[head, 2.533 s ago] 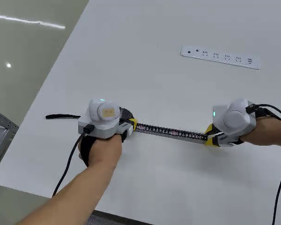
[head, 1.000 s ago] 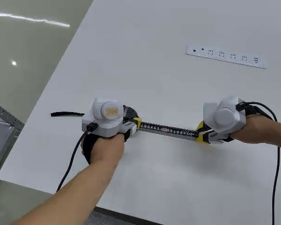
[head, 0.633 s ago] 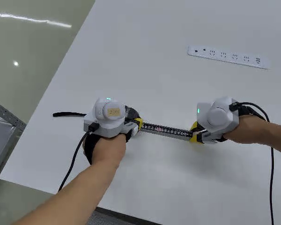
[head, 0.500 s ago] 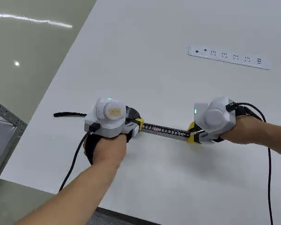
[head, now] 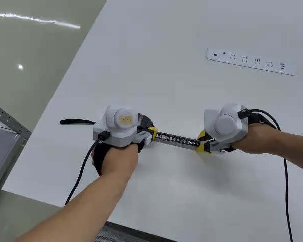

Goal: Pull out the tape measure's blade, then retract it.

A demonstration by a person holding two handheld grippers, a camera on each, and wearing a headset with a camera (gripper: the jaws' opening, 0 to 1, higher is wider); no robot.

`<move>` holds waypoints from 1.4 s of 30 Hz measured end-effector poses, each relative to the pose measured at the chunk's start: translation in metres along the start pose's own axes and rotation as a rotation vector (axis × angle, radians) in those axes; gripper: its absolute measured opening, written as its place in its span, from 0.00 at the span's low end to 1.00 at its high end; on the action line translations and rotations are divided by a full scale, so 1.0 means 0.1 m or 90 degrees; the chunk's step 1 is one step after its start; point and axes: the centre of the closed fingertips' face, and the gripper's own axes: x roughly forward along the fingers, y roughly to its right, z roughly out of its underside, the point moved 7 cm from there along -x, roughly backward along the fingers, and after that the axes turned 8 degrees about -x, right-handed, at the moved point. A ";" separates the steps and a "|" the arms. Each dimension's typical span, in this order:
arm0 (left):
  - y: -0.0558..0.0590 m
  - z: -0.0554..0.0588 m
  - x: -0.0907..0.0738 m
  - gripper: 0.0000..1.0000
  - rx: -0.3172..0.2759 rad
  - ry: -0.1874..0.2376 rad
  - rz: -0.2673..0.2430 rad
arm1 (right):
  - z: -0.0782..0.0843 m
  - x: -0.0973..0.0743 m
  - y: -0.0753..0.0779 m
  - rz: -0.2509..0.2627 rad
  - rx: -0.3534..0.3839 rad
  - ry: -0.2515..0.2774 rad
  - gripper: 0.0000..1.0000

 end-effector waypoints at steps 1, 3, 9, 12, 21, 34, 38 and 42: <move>0.00 0.00 0.00 0.57 0.000 0.000 0.000 | -0.01 0.01 0.00 0.000 0.000 0.001 0.14; 0.00 0.00 0.00 0.57 0.000 0.000 0.001 | -0.03 0.02 0.01 0.001 0.000 0.002 0.14; -0.01 0.00 0.00 0.57 0.002 -0.001 0.002 | -0.08 0.06 0.02 0.002 0.001 0.008 0.14; -0.01 0.00 0.00 0.57 0.001 -0.001 0.002 | -0.12 0.07 0.03 0.004 0.000 0.010 0.14; -0.01 0.00 0.00 0.57 0.002 -0.001 0.003 | -0.22 0.11 0.04 0.006 -0.002 0.019 0.14; -0.01 0.00 0.00 0.57 0.004 -0.002 0.005 | -0.34 0.16 0.06 0.009 -0.003 0.025 0.14; -0.01 0.00 0.00 0.57 0.004 -0.002 0.005 | -0.37 0.18 0.07 0.010 -0.004 0.026 0.14; -0.01 0.00 0.00 0.57 0.004 -0.003 0.005 | -0.40 0.20 0.07 0.011 -0.005 0.026 0.14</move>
